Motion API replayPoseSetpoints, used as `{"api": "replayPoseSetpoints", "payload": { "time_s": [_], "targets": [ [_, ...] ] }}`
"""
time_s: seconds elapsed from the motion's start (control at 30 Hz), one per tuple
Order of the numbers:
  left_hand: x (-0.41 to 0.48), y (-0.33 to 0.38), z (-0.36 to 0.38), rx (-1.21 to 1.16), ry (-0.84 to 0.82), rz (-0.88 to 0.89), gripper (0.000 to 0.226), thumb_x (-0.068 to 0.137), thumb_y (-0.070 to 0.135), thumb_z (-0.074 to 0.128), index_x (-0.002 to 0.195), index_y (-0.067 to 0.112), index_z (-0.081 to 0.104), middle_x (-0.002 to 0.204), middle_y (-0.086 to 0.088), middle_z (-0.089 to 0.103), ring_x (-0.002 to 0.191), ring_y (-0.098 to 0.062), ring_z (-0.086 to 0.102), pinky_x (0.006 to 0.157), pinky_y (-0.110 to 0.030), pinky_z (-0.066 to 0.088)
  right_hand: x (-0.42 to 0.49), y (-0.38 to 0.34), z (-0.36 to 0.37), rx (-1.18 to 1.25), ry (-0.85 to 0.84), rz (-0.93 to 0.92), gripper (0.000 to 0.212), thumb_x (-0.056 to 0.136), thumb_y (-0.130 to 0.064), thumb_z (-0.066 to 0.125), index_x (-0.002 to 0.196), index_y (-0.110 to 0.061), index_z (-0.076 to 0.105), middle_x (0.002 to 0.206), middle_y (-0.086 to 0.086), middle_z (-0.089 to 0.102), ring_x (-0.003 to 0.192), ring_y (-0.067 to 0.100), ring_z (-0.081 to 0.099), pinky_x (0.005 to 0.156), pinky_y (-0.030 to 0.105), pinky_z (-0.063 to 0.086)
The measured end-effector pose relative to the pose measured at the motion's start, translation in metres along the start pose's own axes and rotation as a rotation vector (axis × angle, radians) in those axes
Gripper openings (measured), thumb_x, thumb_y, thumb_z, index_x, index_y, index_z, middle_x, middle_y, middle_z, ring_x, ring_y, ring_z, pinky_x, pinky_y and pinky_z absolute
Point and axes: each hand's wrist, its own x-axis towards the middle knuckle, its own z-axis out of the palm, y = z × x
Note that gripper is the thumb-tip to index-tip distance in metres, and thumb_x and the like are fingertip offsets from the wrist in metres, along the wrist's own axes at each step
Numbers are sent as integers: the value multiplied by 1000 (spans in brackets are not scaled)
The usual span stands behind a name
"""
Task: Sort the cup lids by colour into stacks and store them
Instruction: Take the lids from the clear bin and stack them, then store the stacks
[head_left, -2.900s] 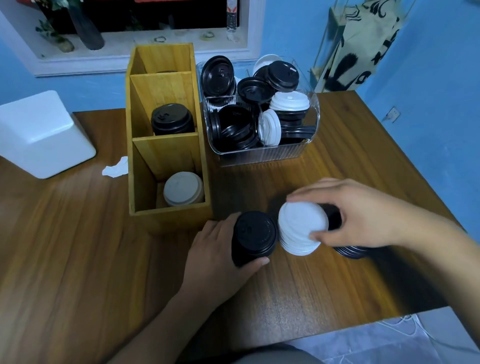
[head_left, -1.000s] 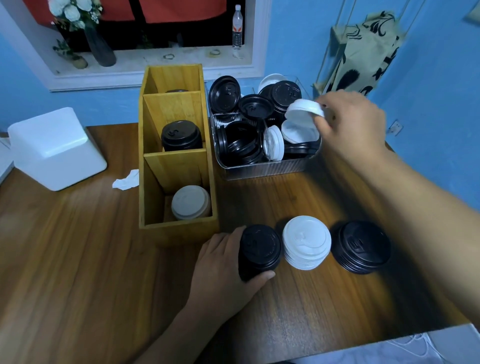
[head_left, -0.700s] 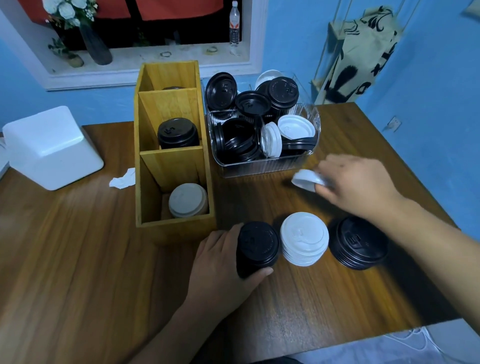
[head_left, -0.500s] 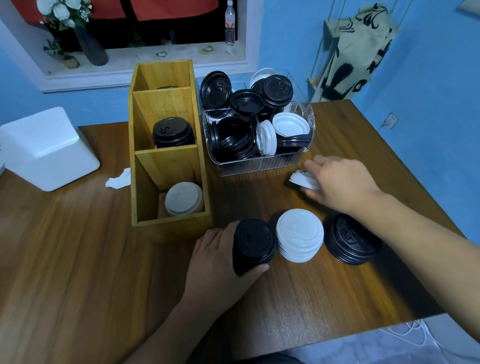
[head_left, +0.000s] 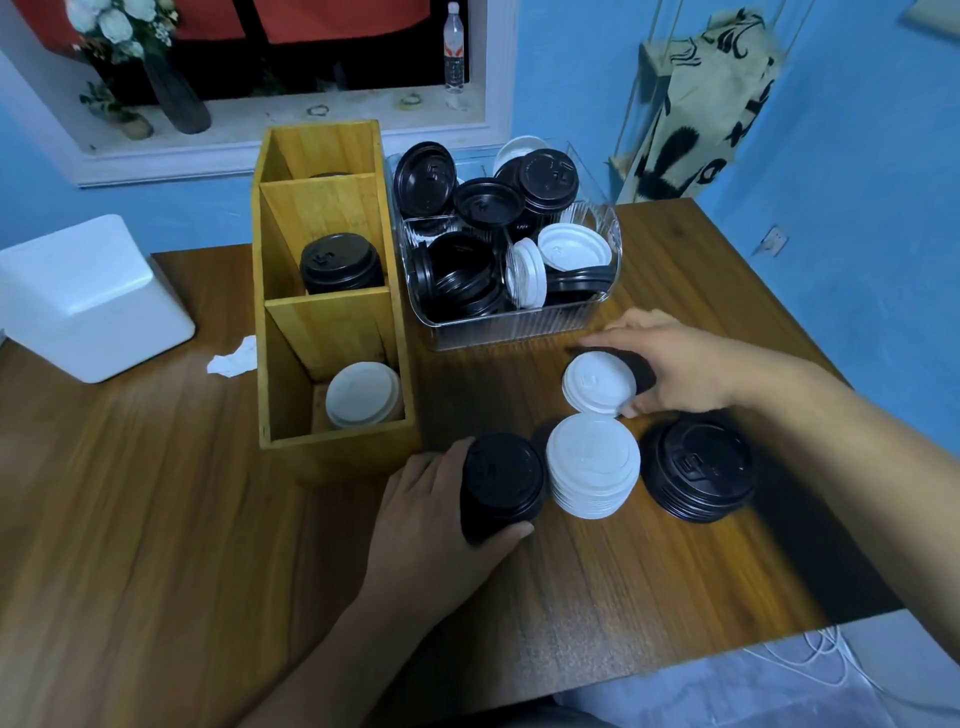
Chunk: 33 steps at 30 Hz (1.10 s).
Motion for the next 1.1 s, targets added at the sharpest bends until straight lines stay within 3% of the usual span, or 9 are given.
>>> {"api": "replayPoseSetpoints", "payload": {
  "time_s": [0.07,0.27,0.47,0.57,0.7,1.1],
  "targets": [
    [-1,0,0,2,4,6,90,71,80,65,142,29,41,132,11,59,118,-9,50,98,-26,40,3,-2,2,-20,-26,-30,91,78,-37,85,155,-33,36,150,-7,39,138,17,33,116,30,27],
    [-1,0,0,2,-6,1,92,72,82,63,143,29,40,134,12,58,120,-8,49,100,-24,37,-6,-1,0,40,93,-21,75,74,-46,87,139,-33,52,124,-12,52,118,14,52,99,27,39],
    [-1,-1,0,1,-4,2,92,72,82,63,143,28,42,133,11,58,120,-9,50,100,-26,39,-47,-8,-28,209,253,-10,75,72,-46,85,140,-38,53,129,-18,54,119,9,55,99,43,53],
    [0,-1,0,2,-6,-2,92,71,82,63,144,29,42,134,11,58,121,-9,50,101,-27,39,-61,-26,-27,251,158,-105,74,74,-44,86,141,-41,53,131,-26,52,126,5,52,105,38,49],
    [-1,0,0,9,-1,1,92,72,81,63,143,27,43,133,10,59,119,-11,52,99,-28,40,-63,-46,-10,131,-18,-185,76,78,-46,83,145,-48,46,140,-31,44,134,-3,42,113,29,38],
    [0,0,0,12,-6,-9,93,71,82,62,144,29,40,134,11,58,120,-8,49,100,-25,35,-62,-66,9,31,-92,-171,81,84,-48,77,151,-48,32,153,-31,33,141,1,34,117,34,34]
  ]
}}
